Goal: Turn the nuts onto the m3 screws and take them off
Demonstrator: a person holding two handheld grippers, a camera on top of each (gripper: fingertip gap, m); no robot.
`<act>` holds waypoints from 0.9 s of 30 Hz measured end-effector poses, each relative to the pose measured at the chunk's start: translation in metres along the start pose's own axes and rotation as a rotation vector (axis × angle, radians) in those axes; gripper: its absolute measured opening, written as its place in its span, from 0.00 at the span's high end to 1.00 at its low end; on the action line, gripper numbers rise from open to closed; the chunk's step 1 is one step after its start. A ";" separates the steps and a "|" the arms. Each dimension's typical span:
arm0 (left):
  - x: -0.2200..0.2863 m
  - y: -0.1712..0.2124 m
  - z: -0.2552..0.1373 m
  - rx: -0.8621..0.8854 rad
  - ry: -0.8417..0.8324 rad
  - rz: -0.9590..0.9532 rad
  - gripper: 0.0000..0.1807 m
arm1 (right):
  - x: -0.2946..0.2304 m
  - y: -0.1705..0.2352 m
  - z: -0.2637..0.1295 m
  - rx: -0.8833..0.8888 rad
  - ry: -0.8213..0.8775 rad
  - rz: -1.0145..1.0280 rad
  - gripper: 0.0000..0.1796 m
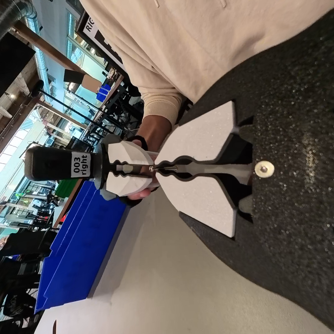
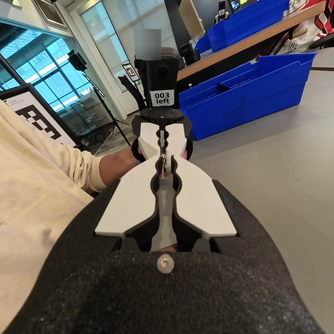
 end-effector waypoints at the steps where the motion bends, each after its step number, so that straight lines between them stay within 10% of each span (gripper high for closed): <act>1: 0.000 0.001 0.001 -0.004 0.000 0.001 0.99 | 0.000 0.000 0.000 0.002 -0.005 0.005 0.95; 27: -0.006 0.000 0.001 0.022 -0.053 0.015 0.86 | 0.008 -0.001 -0.003 0.095 -0.050 0.079 0.97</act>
Point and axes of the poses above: each gripper's, where its closed fingertips meet, z out along the fingers, y out of its underside, x = y × z across the jaws, the point moved 5 cm from there along -z, back along the fingers, and after that the axes turned 8 degrees about -z, right-handed, at the moved point
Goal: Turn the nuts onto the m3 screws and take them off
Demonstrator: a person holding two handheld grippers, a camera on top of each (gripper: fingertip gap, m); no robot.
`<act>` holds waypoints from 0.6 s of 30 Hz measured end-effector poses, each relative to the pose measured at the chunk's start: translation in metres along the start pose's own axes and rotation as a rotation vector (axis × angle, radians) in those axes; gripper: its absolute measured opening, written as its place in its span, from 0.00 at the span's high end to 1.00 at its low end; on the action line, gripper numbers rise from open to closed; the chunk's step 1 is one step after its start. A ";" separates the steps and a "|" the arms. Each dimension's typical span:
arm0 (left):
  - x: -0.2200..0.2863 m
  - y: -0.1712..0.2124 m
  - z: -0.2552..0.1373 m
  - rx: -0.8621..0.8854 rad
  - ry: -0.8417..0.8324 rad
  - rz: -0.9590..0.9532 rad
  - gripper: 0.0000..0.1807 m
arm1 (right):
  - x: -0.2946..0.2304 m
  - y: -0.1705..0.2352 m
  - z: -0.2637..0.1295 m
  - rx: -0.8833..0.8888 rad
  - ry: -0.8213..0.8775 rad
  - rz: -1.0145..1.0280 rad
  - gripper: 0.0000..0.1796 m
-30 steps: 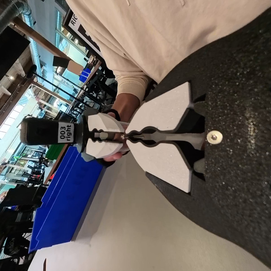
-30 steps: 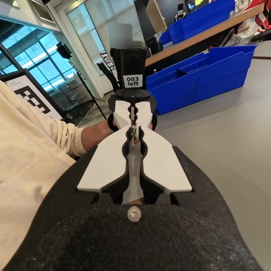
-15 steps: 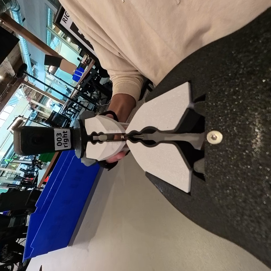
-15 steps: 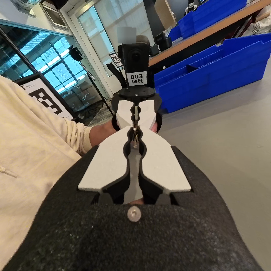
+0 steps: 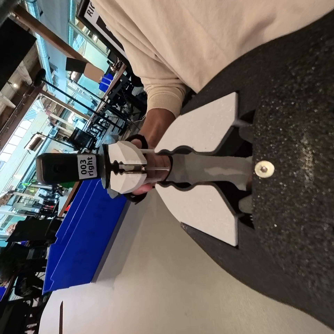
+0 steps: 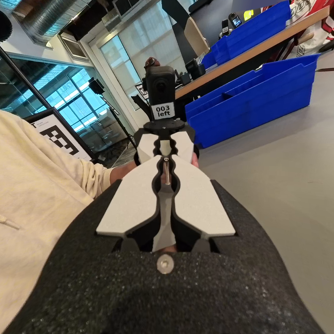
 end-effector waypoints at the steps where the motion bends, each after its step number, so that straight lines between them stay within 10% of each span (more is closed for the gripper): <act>1: -0.001 0.002 0.002 -0.014 -0.005 0.001 0.85 | 0.000 -0.001 -0.001 0.007 -0.002 0.003 0.97; 18: -0.002 0.010 0.011 -0.010 0.028 0.019 0.98 | -0.003 -0.005 0.000 0.013 0.000 -0.019 0.96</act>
Point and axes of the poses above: each gripper's, where its closed fingertips meet, z out along the fingers, y out of its underside, x = y × z across the jaws, the point moved 5 cm from there along -z, back along the fingers, and after that the axes turned 8 degrees about -z, right-handed, at the moved point
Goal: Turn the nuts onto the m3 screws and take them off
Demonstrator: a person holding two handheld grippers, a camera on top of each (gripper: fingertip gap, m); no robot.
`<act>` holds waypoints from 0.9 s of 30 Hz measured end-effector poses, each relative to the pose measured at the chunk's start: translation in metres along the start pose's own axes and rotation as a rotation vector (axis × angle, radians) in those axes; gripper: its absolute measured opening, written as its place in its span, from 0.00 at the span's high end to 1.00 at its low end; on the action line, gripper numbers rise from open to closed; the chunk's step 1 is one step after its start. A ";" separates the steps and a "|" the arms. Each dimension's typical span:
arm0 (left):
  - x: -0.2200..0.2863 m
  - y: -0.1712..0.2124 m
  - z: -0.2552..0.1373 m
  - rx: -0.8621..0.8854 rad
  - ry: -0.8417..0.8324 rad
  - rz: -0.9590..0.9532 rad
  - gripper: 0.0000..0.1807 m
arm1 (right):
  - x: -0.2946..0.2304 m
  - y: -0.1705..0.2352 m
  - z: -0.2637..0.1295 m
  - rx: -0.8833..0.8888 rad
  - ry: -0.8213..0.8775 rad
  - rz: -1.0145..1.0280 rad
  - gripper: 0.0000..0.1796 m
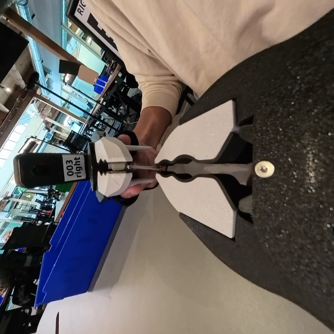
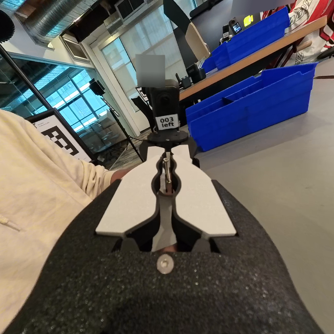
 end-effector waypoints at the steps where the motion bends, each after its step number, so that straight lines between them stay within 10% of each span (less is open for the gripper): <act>1: 0.001 0.000 0.000 0.002 0.010 -0.003 0.98 | -0.001 -0.001 0.000 0.001 -0.001 -0.004 0.94; 7: 0.001 -0.003 -0.002 0.025 0.016 -0.012 0.98 | -0.006 -0.003 -0.001 0.015 -0.022 -0.009 0.77; 27: -0.013 0.002 -0.005 0.024 -0.035 -0.013 0.98 | 0.003 0.000 -0.003 -0.042 0.094 -0.090 0.79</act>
Point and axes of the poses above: each gripper's, where its closed fingertips meet, z out along the fingers, y out of its underside, x = y × z across the jaws, the point moved 5 cm from there along -z, back along the fingers, and after that the axes turned 8 degrees about -z, right-handed, at the moved point
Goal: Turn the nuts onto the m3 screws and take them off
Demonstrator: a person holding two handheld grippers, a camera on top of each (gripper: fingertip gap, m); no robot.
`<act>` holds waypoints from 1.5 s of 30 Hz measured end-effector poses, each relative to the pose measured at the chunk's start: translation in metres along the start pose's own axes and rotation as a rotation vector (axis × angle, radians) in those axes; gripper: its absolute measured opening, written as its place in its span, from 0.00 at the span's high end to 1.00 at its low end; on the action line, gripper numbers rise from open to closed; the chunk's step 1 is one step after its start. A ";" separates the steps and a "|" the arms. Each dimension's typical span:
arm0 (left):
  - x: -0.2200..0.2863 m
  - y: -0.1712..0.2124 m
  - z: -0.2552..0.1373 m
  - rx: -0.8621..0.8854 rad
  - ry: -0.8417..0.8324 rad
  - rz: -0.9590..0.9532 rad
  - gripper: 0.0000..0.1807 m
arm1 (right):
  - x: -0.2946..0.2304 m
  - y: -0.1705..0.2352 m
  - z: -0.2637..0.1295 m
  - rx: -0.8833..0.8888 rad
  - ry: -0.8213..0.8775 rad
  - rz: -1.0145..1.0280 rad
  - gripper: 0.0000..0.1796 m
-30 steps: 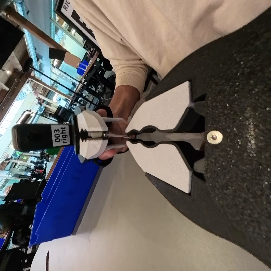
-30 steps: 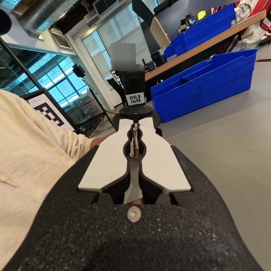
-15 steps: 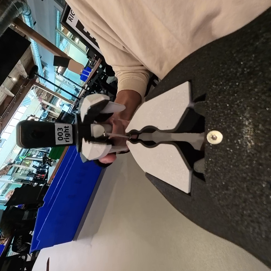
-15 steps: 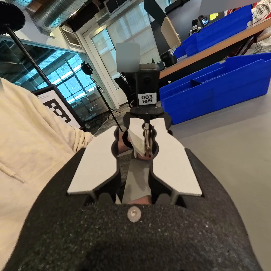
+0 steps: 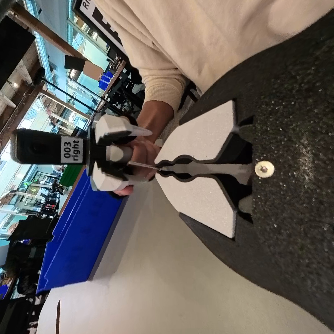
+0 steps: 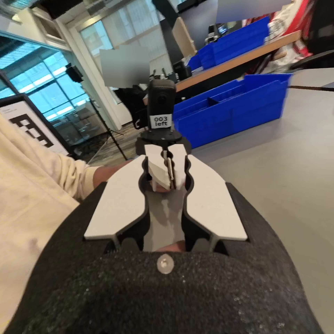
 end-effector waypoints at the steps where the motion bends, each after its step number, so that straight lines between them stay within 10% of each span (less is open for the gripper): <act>1: -0.004 0.001 -0.001 -0.002 -0.013 -0.008 0.98 | 0.006 0.001 -0.009 0.005 0.038 0.006 0.79; 9: -0.021 -0.013 -0.037 0.168 -0.302 0.017 0.98 | 0.027 0.036 -0.077 -0.226 0.646 -0.030 0.87; 15: -0.024 -0.003 -0.072 0.361 -0.713 -0.049 0.98 | 0.012 0.058 -0.049 -0.365 0.879 -0.118 0.82; 32: -0.012 0.008 -0.139 0.421 -0.919 0.039 0.98 | 0.066 0.078 0.120 -0.758 0.345 -0.321 0.88; 45: -0.012 0.009 -0.133 0.381 -0.847 0.030 0.98 | 0.089 0.083 0.136 -0.805 0.340 -0.256 0.89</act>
Point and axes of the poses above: each gripper's, where its closed fingertips meet, z out along the fingers, y out of its underside, x = y × z across the jaws, the point moved 5 cm from there along -z, back along the fingers, and after that the axes turned 8 degrees about -z, right-handed, at the moved point
